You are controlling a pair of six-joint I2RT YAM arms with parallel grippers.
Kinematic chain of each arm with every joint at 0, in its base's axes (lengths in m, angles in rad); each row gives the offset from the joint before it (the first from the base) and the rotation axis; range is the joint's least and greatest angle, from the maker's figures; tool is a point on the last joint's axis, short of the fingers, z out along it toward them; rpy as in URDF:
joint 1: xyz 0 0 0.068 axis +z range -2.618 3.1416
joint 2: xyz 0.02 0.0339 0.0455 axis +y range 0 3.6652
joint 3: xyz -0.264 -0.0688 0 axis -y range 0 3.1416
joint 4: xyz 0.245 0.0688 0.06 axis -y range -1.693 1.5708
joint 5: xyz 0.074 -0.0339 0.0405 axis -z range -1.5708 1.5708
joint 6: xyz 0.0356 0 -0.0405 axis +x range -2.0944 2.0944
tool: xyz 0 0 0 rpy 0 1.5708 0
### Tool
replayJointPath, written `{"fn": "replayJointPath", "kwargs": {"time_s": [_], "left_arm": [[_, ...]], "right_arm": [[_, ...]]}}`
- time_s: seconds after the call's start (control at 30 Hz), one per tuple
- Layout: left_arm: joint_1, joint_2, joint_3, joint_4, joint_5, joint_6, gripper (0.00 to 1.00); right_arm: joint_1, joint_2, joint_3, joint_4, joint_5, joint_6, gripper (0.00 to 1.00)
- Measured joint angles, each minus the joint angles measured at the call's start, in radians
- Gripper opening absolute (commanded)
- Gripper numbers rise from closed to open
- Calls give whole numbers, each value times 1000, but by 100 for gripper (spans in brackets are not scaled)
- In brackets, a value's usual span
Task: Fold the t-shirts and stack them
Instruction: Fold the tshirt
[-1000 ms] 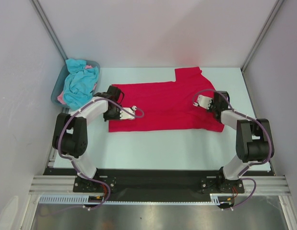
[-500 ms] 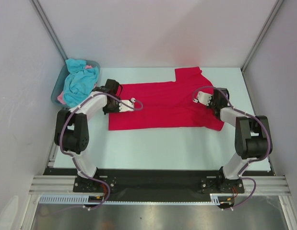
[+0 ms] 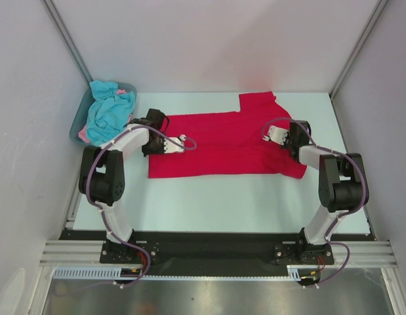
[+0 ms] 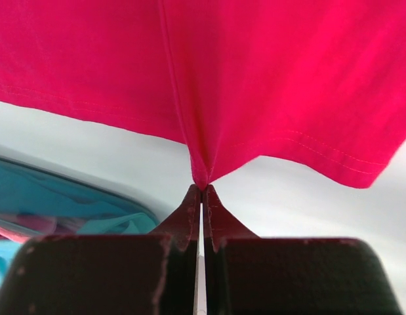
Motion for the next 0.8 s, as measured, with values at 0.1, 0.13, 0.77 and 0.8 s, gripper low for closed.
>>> {"fn": "replayJointPath", "kwargs": {"time_s": [0.1,0.13,0.77,0.8], "left_arm": [[1,14,13,9,-9,0,0],[1,19,17,13,-13,0,0],[11,117,95,42,-40,0,0],[12,119,96,42,-40,0,0]], "right_arm": [[3,8,7,0,4,0,0],[4,10,10,1,5,0,0],[13,64,45,23,17,3,0],[14,67,47,24,18,3,0]]}}
